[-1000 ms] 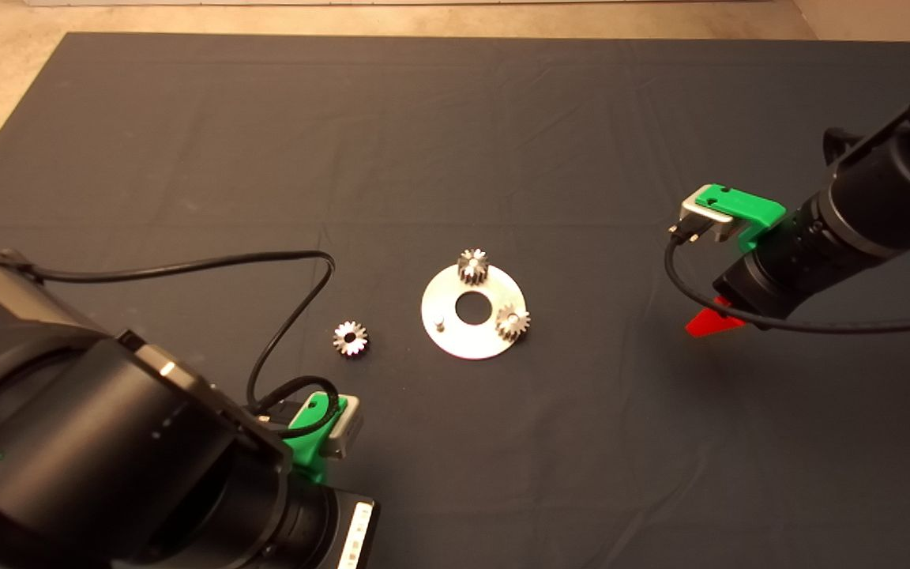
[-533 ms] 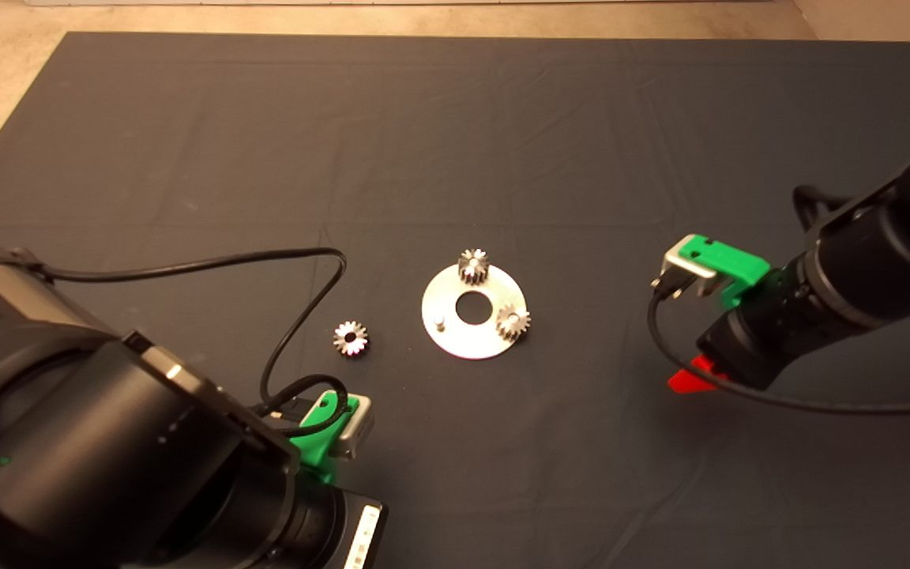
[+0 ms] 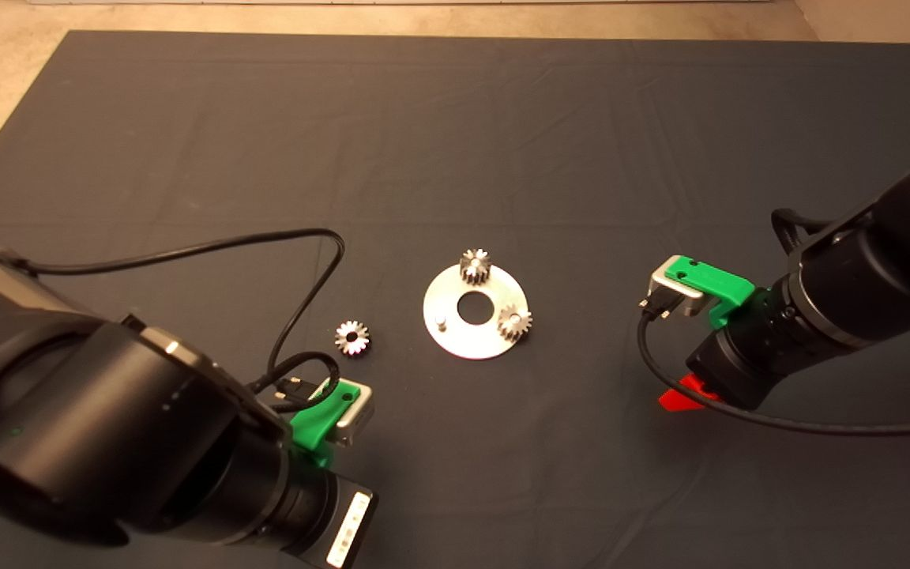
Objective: Install three planetary gears onto the carrier pins
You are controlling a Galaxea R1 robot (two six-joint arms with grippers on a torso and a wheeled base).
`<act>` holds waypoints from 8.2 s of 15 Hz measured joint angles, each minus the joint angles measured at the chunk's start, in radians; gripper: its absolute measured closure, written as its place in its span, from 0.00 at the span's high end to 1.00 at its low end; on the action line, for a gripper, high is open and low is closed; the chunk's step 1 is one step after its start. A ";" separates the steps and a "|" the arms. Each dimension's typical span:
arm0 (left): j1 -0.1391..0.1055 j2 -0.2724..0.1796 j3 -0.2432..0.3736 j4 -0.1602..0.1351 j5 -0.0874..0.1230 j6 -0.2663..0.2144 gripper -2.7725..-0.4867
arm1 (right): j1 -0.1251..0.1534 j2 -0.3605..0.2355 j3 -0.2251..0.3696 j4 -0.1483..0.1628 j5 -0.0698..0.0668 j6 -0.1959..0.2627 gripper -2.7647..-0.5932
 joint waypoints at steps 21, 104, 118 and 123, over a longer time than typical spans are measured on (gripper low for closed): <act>0.000 0.045 -0.367 0.191 -0.002 0.414 0.30 | 0.000 -0.010 0.018 0.000 0.000 0.000 0.67; 0.236 -0.056 -0.296 0.723 -0.008 0.506 0.34 | 0.000 -0.010 0.054 0.000 0.010 0.003 0.67; 0.193 -0.089 -0.313 0.644 -0.002 0.532 0.43 | -0.015 -0.010 0.054 0.000 0.010 0.002 0.67; 0.184 -0.089 -0.313 0.643 -0.001 0.536 0.43 | -0.015 -0.010 0.054 0.000 0.011 0.002 0.67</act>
